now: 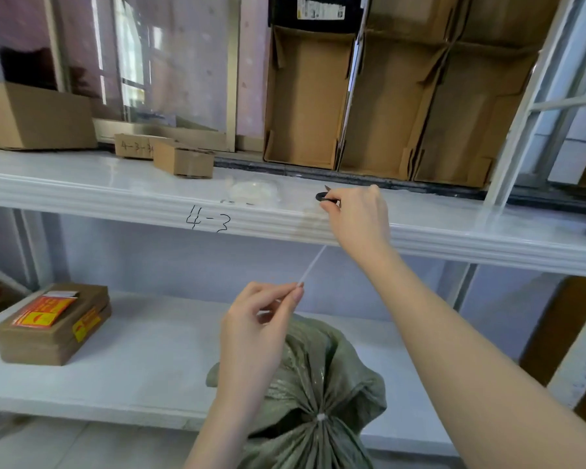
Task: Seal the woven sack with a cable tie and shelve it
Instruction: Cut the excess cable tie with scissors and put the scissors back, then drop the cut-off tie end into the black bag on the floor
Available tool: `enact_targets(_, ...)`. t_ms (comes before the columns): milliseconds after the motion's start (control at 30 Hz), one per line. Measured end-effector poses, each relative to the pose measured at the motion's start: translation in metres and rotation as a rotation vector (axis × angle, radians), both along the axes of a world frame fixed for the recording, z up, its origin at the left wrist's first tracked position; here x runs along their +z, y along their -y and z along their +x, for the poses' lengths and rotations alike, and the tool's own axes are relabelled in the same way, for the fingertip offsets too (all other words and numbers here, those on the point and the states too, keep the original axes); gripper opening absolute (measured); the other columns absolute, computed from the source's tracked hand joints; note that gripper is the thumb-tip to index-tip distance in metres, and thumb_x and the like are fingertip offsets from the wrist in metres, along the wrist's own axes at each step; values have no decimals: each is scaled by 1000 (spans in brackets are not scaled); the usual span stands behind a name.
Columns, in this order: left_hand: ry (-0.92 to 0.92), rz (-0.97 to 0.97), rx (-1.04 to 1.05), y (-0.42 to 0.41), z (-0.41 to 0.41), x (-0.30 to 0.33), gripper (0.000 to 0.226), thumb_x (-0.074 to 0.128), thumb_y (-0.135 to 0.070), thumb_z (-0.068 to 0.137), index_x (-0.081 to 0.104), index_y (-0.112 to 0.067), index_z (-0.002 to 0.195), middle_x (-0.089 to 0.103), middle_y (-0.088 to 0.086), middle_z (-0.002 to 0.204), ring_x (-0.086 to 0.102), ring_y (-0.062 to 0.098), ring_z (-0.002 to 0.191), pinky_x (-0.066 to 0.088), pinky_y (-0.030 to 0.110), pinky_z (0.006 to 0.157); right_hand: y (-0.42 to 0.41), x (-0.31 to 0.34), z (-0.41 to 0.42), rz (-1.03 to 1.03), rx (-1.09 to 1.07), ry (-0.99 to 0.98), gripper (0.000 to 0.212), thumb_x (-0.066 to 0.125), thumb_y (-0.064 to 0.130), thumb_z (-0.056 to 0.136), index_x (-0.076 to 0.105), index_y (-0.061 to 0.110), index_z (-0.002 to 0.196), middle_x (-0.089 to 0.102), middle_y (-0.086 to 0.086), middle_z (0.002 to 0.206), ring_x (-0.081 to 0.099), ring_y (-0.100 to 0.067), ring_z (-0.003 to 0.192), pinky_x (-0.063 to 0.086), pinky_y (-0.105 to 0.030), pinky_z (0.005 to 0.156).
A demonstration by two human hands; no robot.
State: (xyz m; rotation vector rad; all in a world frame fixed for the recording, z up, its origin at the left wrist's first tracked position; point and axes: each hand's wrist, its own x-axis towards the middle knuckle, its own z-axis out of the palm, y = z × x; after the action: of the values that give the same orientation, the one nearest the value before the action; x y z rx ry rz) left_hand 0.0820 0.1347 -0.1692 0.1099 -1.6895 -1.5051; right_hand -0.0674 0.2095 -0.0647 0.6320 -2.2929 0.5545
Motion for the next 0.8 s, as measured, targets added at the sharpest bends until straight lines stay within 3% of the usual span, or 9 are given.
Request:
enact_targets(133,-8,-82,30,8,-17,25,8,69,-18,83,76,-23,83,64,-3,75,58,6,67,43,14,64,6,4,-10,14,-31,20,24,48,27,94,68,21,107,69,-13,104,46,-34,105,32,-35,74)
enact_targets(333,-42,-199,63,7,-47,71,11,67,-24,85,76,-20,91,66,2,79,60,13,68,43,22,68,9,5,-12,36,-83,73,25,46,26,94,66,19,107,66,-16,107,45,-34,113,36,-40,87)
enact_targets(500,-39,-242,92,9,-62,88,9,69,-26,84,74,-22,90,63,-15,70,54,-6,60,38,6,60,9,4,-19,76,-116,85,28,41,23,94,66,19,106,67,-14,102,44,-34,111,31,-38,82)
enact_targets(633,-29,-221,90,13,-68,91,3,72,-27,80,71,-24,81,63,-16,65,54,-7,59,41,11,60,11,2,-23,121,-158,61,26,41,27,93,64,14,99,67,-13,99,48,-33,108,26,-36,76)
enact_targets(800,-16,-234,103,16,-68,92,9,72,-24,79,68,-24,72,63,-17,63,54,-7,58,42,12,60,10,0,-28,141,-165,104,34,41,36,94,63,11,100,65,-14,106,43,-32,113,32,-38,83)
